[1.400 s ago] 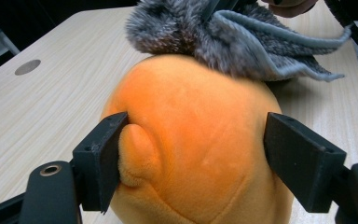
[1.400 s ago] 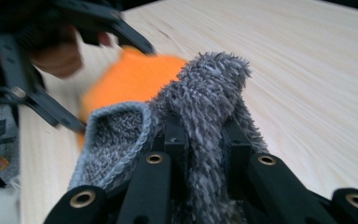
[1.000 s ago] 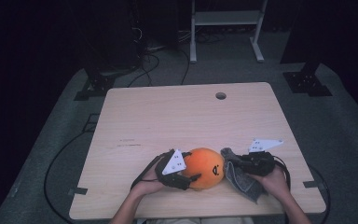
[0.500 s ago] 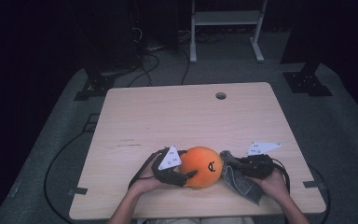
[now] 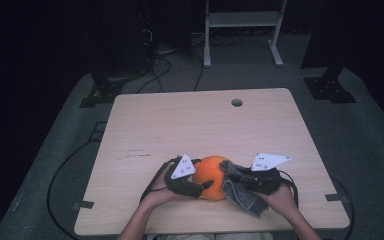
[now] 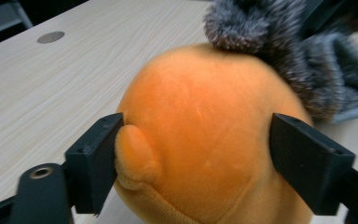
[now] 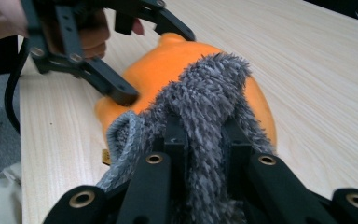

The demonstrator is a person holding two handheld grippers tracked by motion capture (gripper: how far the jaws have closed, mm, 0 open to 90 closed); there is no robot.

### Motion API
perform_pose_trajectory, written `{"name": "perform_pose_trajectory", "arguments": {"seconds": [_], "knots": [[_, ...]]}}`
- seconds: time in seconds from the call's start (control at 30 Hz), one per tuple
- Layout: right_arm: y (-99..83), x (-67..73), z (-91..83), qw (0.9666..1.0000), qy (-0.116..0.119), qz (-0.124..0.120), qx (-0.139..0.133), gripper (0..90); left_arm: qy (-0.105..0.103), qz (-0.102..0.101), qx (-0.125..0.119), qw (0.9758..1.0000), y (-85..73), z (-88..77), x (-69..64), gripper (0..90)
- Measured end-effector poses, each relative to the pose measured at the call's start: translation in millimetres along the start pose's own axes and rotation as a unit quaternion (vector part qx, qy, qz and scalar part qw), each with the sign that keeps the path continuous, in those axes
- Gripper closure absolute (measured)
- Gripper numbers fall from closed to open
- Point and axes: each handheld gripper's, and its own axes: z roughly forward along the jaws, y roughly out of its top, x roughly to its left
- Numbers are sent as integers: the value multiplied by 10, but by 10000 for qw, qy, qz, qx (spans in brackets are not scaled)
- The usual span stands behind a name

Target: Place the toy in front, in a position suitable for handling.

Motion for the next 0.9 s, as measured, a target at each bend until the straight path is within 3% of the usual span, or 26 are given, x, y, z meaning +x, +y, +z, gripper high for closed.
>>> {"name": "perform_pose_trajectory", "arguments": {"seconds": [0.1, 0.37, 0.4, 0.43, 0.53, 0.6, 0.63, 0.67, 0.7, 0.73, 0.8, 0.9], "knots": [[-40, -46, -28, 10000, -75, 55, 19, 757, -109, -241, -74, 9996, 1, -13, 40, 165], [-208, -241, -152, 9983, -400, 312, 293, 754, 153, 65, -60, 9998, 25, 14, -17, 241], [-177, -226, -206, 9989, -382, 273, 85, 754, 222, 195, -40, 9996, 37, 46, -52, 246], [-177, -226, -206, 9989, -382, 273, 85, 754, 222, 195, -40, 9996, 37, 46, -52, 247], [-31, -127, -225, 9992, -101, 172, -359, 754, 248, 353, -67, 9990, 72, 93, -123, 246], [40, -63, -154, 9993, 10, 68, -359, 755, 125, 364, -161, 9991, 95, 92, -147, 206], [26, -22, -27, 9999, -66, -103, -6, 755, -103, 146, -171, 9997, 113, 53, -108, 180], [26, -22, -27, 9999, -66, -103, -6, 755, -103, 146, -171, 9997, 113, 53, -108, 165], [4, -16, -6, 9999, -82, -132, -6, 755, -145, 33, -175, 9997, 117, 29, -73, 165], [-30, -20, -10, 9999, -45, -78, -63, 755, 6, -200, -125, 9997, 112, 2, -12, 130], [-59, -33, -36, 9999, -65, -87, -48, 755, -73, -414, -66, 9991, 88, 20, 10, 132], [-111, -69, -75, 10000, -27, -11, 17, 755, -125, -203, -69, 9997, 78, 58, -56, 247]]}}
